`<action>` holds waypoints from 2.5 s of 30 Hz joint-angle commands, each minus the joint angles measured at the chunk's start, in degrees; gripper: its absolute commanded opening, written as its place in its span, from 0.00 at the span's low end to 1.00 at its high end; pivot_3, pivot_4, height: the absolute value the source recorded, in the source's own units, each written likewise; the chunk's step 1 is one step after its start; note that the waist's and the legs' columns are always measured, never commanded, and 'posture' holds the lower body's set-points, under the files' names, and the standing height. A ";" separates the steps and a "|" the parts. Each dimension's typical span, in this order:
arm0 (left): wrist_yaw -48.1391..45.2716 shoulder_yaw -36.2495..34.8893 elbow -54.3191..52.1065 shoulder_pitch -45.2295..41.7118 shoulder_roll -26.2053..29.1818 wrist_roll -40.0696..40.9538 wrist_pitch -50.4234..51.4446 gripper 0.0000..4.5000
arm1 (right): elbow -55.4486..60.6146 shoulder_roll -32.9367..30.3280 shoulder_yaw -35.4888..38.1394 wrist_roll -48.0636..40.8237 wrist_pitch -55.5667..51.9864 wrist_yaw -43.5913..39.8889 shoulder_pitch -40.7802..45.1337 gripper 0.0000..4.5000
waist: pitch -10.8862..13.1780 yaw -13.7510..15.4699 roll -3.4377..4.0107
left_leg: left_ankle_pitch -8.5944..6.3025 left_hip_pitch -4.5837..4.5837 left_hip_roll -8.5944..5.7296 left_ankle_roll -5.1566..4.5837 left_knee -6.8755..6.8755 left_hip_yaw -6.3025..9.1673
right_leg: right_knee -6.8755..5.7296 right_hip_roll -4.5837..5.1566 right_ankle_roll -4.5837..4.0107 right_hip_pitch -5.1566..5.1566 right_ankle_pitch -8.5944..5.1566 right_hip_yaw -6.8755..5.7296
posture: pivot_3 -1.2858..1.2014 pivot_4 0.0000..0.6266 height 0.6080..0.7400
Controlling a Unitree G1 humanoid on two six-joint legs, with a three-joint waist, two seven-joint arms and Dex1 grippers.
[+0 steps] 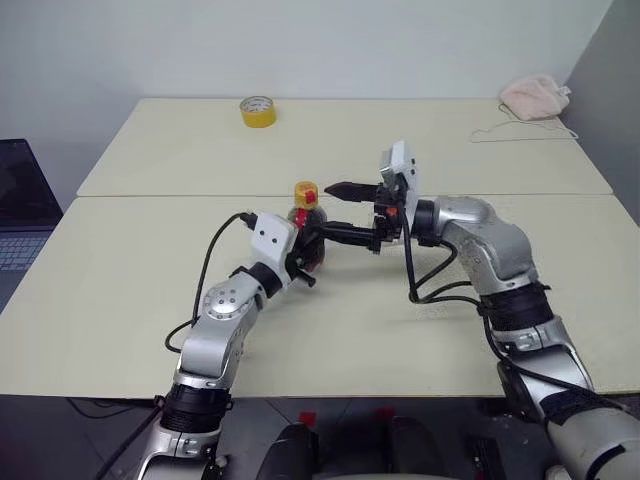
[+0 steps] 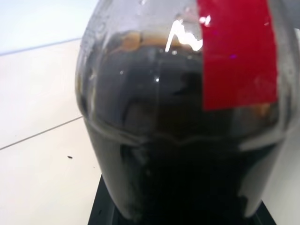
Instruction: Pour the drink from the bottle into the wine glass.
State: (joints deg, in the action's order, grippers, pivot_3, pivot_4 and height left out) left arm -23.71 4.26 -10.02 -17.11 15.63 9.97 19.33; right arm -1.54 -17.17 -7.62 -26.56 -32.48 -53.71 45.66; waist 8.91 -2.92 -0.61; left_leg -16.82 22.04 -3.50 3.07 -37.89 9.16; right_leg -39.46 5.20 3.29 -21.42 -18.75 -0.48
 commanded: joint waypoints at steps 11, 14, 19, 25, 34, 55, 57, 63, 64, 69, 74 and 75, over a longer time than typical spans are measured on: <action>9.87 -1.24 -0.27 0.16 -2.22 -8.20 -8.32 0.20 | 23.69 13.42 -1.31 4.91 -14.49 35.59 -6.38 0.96 | 0.00 0.20 0.00 | 0.00 -0.01 -0.02 0.00 -0.01 -0.01 | -0.06 -0.01 0.00 -0.02 0.00 0.03 | 0.52 0.24 1.00; 10.69 -1.13 0.75 -0.18 -2.62 -8.76 -8.94 0.20 | 24.13 15.98 -1.60 4.94 -15.94 38.20 -5.90 0.96 | 0.00 0.19 0.00 | 0.00 -0.02 -0.02 0.00 0.00 0.00 | -0.09 -0.03 0.00 -0.03 0.00 0.03 | 0.52 0.24 1.00; 11.08 -0.80 1.70 -0.38 -2.90 -9.16 -9.71 0.20 | 22.58 17.25 -1.83 6.68 -15.14 40.62 -5.26 0.96 | 0.00 0.14 0.00 | 0.00 -0.02 -0.03 0.00 0.00 0.00 | -0.07 -0.03 0.00 -0.03 0.00 0.03 | 0.52 0.24 1.00; 11.31 -0.78 2.15 -0.42 -3.24 -9.52 -10.02 0.20 | 21.00 18.56 -1.99 6.95 -14.49 40.73 -3.98 0.96 | 0.00 -0.01 0.00 | 0.00 -0.02 -0.03 0.00 0.01 -0.01 | -0.08 -0.03 0.00 -0.04 0.00 0.03 | 0.52 0.24 1.00; 11.09 -0.90 2.70 -0.78 -3.35 -9.68 -10.43 0.20 | 20.43 19.90 -3.73 7.19 -15.13 40.66 -4.13 0.96 | 0.00 -0.12 0.00 | 0.00 -0.02 -0.02 0.00 0.02 0.00 | -0.08 -0.03 0.00 -0.04 0.00 0.03 | 0.52 0.24 1.00; 10.86 -0.72 3.63 -1.64 -3.52 -10.04 -11.50 0.19 | 19.01 19.59 -3.62 7.66 -14.97 40.96 -3.67 0.27 | 0.00 -0.18 0.00 | 0.00 -0.02 -0.02 0.00 0.03 0.00 | -0.08 -0.04 0.00 -0.05 0.00 0.03 | 0.52 0.24 1.00; 10.88 -0.68 3.66 -1.63 -3.58 -10.07 -11.56 0.19 | 19.12 19.46 -3.66 7.59 -15.09 40.92 -3.84 0.27 | 0.00 -0.18 0.00 | 0.00 -0.02 -0.02 0.00 0.03 0.00 | -0.08 -0.04 0.00 -0.05 0.00 0.03 | 0.52 0.24 1.00; 10.88 -0.89 3.30 -1.51 -3.70 -9.86 -11.26 0.19 | 18.72 18.09 -3.84 7.21 -14.52 39.07 -4.40 0.27 | 0.00 -0.18 0.00 | 0.00 -0.02 -0.02 0.00 0.03 0.00 | -0.08 -0.03 0.00 -0.05 0.00 0.03 | 0.52 0.24 1.00; 10.89 -0.97 3.18 -1.44 -3.68 -9.82 -11.13 0.19 | 18.21 17.51 -3.82 7.24 -14.11 38.28 -4.36 0.27 | 0.00 -0.18 0.01 | 0.00 -0.02 -0.02 0.00 0.03 0.00 | -0.08 -0.04 0.00 -0.05 0.00 0.03 | 0.52 0.24 1.00; 10.95 -1.60 1.91 -0.80 -3.80 -9.08 -10.26 0.19 | 12.07 12.65 -2.68 5.59 -9.95 28.86 -2.47 0.27 | 0.00 -0.20 0.00 | 0.00 -0.02 -0.03 0.00 0.02 -0.01 | -0.07 -0.04 0.00 -0.03 0.00 0.02 | 0.52 0.24 1.00; 10.26 -1.64 -0.21 0.31 -4.10 -8.06 -8.91 0.18 | -0.24 6.80 -2.79 5.70 0.25 14.45 2.36 0.27 | 0.00 -0.24 0.00 | 0.00 -0.03 -0.02 0.00 0.03 -0.01 | -0.05 -0.04 0.00 -0.01 0.00 0.00 | 0.52 0.24 1.00; 10.02 -1.63 -0.74 0.69 -4.01 -7.86 -8.62 0.18 | -3.72 5.94 -3.21 5.97 3.02 10.94 3.84 0.27 | 0.00 -0.27 0.00 | 0.00 -0.03 -0.02 0.00 0.03 -0.01 | -0.04 -0.04 0.00 -0.01 0.00 0.00 | 0.52 0.24 1.00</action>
State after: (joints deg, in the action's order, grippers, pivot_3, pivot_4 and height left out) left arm -13.43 4.25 -4.84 -16.14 11.41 0.98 11.77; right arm -1.34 -9.53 -11.52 -21.53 -33.86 -38.17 47.50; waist 8.92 -3.19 -0.60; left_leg -16.82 22.01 -3.52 3.06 -37.87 9.15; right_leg -39.50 5.15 3.29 -21.43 -18.75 -0.49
